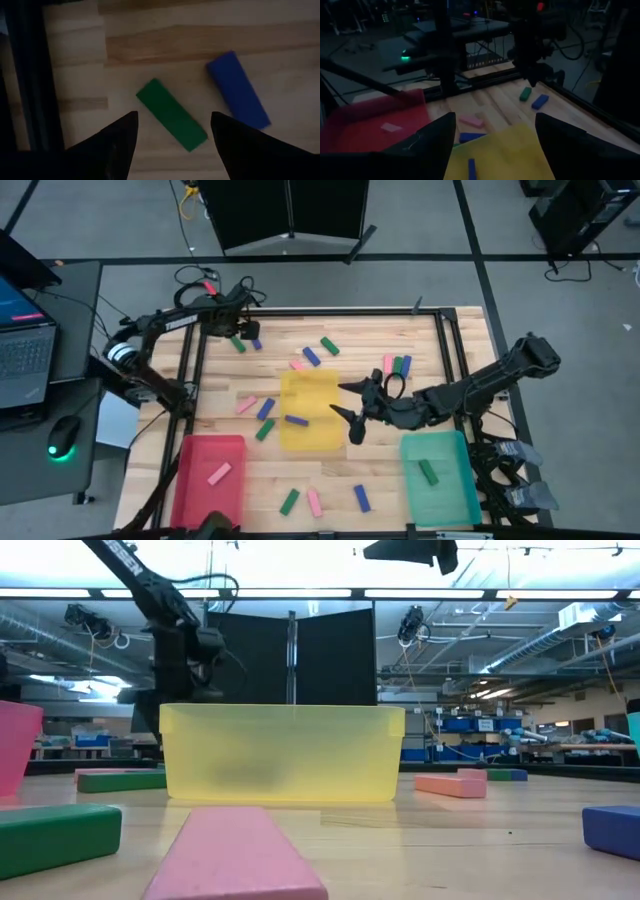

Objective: Sort blocks
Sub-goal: Put the green block into the blue bin

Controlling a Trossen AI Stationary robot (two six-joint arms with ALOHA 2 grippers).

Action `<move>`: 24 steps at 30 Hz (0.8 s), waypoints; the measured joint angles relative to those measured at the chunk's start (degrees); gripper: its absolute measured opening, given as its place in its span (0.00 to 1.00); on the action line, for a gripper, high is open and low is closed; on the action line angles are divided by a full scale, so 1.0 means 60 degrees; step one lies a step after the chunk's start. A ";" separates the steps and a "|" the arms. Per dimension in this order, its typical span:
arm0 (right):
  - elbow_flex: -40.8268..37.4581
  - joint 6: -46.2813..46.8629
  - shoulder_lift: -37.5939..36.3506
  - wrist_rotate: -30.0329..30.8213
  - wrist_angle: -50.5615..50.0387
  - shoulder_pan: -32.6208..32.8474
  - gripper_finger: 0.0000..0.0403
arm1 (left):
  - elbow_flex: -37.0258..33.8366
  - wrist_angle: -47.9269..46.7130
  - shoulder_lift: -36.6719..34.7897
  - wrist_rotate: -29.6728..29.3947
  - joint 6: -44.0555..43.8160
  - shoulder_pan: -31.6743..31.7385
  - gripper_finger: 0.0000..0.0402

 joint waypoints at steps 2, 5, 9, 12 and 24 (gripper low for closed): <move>0.0000 -0.0012 0.0071 0.0071 0.0018 0.0113 0.71 | 0.0000 0.0015 0.0204 0.0024 -0.0189 0.0111 0.65; -0.0004 -0.0080 0.0223 0.0109 0.0044 0.0215 0.71 | 0.0004 0.0055 0.0447 0.0193 -0.0590 0.0152 0.65; -0.0004 -0.0160 0.0462 0.0125 -0.0003 0.0294 0.71 | 0.0004 0.0139 0.0698 0.0475 -0.0900 0.0134 0.65; -0.0004 -0.0113 0.0663 0.0125 -0.0125 0.0381 0.71 | 0.0004 0.0123 0.0910 0.0582 -0.1134 0.0123 0.65; -0.0004 -0.0233 0.0879 0.0191 0.0072 0.0534 0.70 | 0.0020 0.0128 0.1736 0.0667 -0.1558 0.0116 0.65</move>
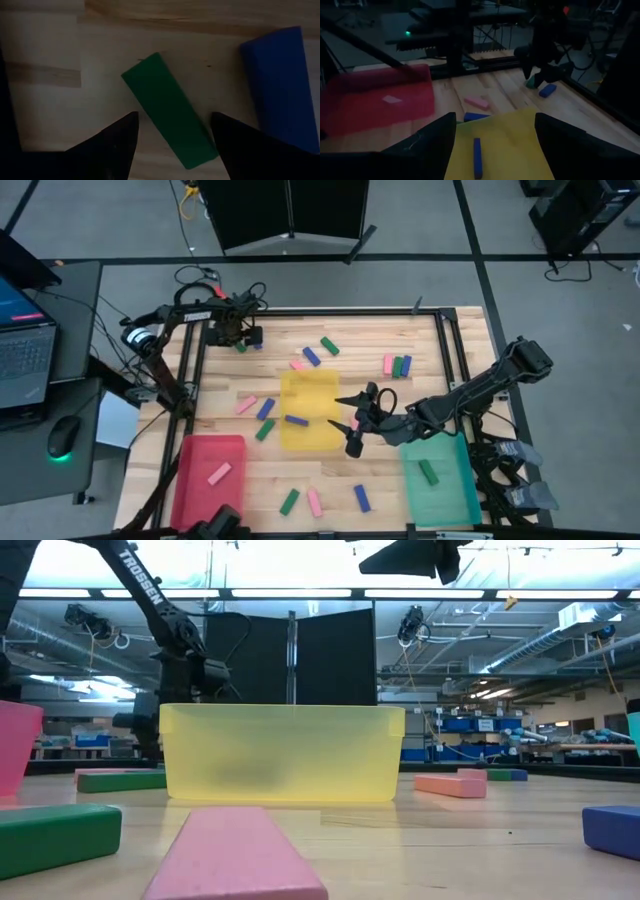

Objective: Sort blocks
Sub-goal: Put the green block into the blue bin

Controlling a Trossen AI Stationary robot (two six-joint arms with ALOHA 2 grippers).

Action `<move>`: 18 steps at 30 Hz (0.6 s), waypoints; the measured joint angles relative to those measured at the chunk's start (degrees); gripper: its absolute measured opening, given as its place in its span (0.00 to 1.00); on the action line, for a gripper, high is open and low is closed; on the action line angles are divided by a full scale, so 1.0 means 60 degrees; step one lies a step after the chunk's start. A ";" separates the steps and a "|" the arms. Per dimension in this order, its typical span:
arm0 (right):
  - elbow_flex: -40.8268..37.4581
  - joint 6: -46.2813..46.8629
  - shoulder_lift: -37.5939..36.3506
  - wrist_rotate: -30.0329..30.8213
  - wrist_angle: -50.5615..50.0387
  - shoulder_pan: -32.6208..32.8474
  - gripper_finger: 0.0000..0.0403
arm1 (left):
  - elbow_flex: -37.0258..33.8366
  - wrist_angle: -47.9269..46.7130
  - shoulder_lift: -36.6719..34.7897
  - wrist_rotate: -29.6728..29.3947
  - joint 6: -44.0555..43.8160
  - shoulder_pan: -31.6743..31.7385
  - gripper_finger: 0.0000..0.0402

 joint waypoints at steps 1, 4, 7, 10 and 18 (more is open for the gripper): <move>-0.0004 -0.0005 -0.0002 0.0002 0.0001 0.0003 0.70 | 0.0019 0.0003 0.0063 0.0009 -0.0009 0.0000 0.65; 0.0000 -0.0166 -0.0004 0.0000 -0.0012 -0.0001 0.70 | 0.0031 0.0013 0.0169 -0.0001 -0.0004 0.0000 0.63; 0.0000 -0.0200 -0.0004 0.0040 -0.0008 -0.0001 0.69 | 0.0024 0.0034 0.0177 0.0003 0.0091 0.0000 0.58; -0.0001 -0.0200 -0.0004 0.0040 -0.0007 -0.0005 0.70 | 0.0024 0.0049 0.0184 0.0041 0.0257 -0.0004 0.49; -0.0001 -0.0175 -0.0004 0.0040 -0.0008 -0.0005 0.69 | 0.0014 0.0062 0.0196 -0.0047 0.0770 -0.0011 0.25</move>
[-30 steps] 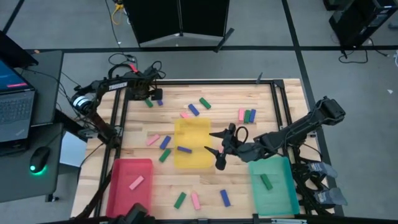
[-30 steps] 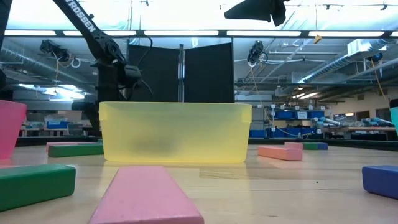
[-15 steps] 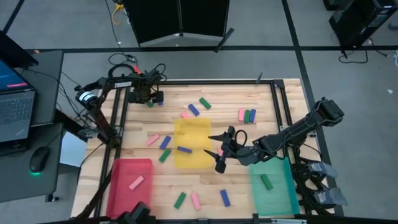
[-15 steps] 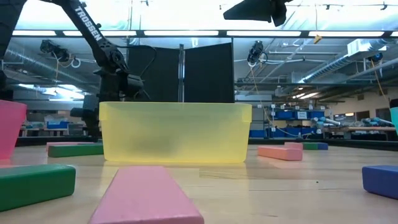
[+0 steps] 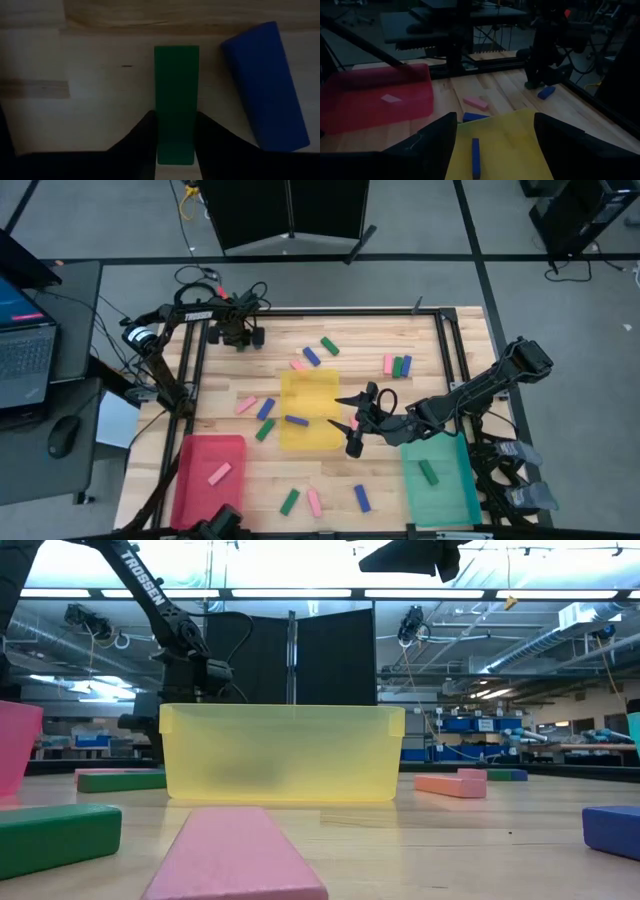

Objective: Sort blocks
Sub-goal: Put the green block into the blue bin

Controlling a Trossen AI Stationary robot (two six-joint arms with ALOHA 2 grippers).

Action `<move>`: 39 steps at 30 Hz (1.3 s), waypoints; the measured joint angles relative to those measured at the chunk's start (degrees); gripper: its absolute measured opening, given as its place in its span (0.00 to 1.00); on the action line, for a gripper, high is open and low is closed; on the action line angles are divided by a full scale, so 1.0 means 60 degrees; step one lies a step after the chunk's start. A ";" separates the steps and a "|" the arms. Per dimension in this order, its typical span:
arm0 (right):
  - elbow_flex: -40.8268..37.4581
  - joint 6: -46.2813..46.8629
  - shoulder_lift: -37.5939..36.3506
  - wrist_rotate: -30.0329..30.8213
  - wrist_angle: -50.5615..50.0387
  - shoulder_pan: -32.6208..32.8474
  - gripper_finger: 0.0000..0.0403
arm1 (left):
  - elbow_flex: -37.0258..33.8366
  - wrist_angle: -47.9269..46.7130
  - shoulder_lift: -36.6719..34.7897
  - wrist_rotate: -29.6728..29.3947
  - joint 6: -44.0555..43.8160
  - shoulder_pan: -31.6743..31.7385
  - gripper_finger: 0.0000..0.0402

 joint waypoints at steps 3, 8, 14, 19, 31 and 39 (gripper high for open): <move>0.0000 0.0007 -0.0009 0.0004 0.0002 0.0000 0.69 | -0.0015 -0.0017 -0.0106 -0.0174 0.0300 -0.0071 0.25; -0.0002 -0.0086 -0.0225 0.0517 -0.0012 0.0051 0.68 | -0.0112 -0.0177 -0.1012 -0.0633 0.0436 -0.0419 0.25; -0.0002 -0.1304 -0.1262 0.2220 -0.0062 0.0600 0.67 | -0.0073 0.0359 -0.2699 -0.0556 0.0404 -0.1437 0.25; -0.0002 -0.2667 -0.2426 0.4118 -0.0056 0.1422 0.66 | -0.0067 0.2039 -0.3717 -0.0176 0.0265 -0.3339 0.25; -0.0002 -0.3351 -0.3944 0.5366 0.0184 0.2624 0.65 | 0.0618 0.7906 -0.2177 0.0561 0.0759 -0.7926 0.25; -0.0002 -0.3953 -0.3931 0.5082 0.1424 0.2696 0.64 | 0.3326 0.8023 0.0697 0.0910 0.1619 -0.9146 0.25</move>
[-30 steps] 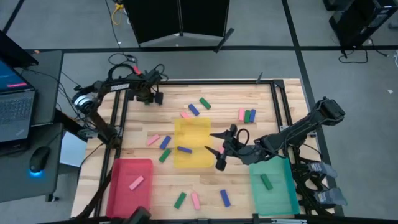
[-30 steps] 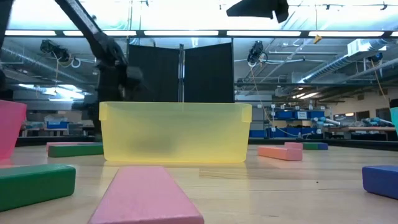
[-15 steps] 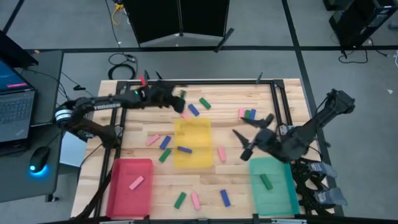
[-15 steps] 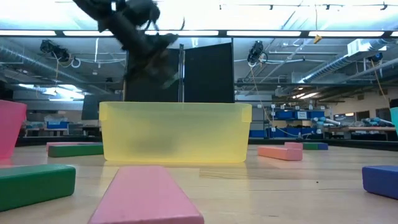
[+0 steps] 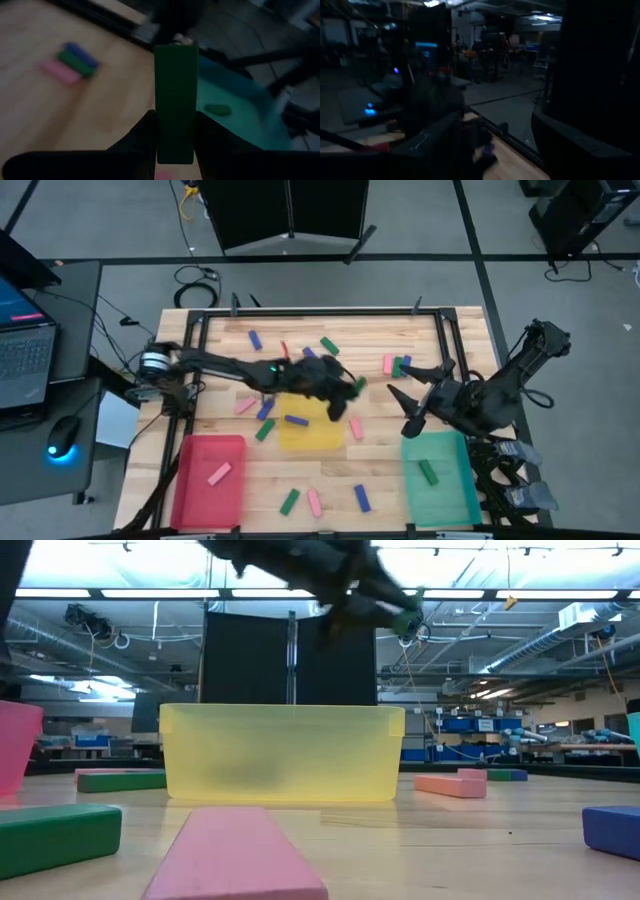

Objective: Sort blocks
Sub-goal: Put the green block into the blue bin

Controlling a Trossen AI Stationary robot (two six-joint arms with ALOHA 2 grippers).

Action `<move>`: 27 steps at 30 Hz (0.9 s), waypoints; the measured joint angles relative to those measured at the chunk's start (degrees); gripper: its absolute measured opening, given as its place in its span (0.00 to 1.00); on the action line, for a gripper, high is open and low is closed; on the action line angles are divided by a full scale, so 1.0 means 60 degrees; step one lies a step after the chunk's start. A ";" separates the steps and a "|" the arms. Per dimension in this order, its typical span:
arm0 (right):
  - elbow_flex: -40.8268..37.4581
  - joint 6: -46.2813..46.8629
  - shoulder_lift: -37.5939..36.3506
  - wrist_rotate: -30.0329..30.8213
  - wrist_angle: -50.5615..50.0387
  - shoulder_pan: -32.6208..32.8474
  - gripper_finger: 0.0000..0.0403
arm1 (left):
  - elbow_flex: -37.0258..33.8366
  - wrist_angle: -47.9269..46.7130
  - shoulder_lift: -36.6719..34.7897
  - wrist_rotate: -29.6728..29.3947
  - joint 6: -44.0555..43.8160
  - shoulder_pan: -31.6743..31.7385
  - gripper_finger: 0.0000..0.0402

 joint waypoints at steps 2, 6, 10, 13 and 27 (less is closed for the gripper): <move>0.0000 -0.0404 0.0007 -0.0312 0.0560 0.0004 0.65 | 0.0768 0.0211 0.0727 0.0284 0.0137 -0.0180 0.25; 0.0000 -0.1083 -0.0027 -0.0862 0.1540 0.0040 0.66 | 0.2226 0.0206 0.2090 0.0925 0.0423 -0.0493 0.25; 0.0004 -0.1545 -0.0036 -0.0959 0.1993 0.0044 0.67 | 0.3709 0.0110 0.3376 0.1537 0.0664 -0.0748 0.25; 0.0000 -0.1609 -0.0029 -0.0993 0.2006 0.0044 0.66 | 0.4689 0.0072 0.4206 0.1951 0.0692 -0.0863 0.25; 0.0000 -0.1606 -0.0004 -0.1086 0.2049 0.0044 0.66 | 0.8559 -0.0756 0.7194 0.2666 0.0846 -0.1142 0.25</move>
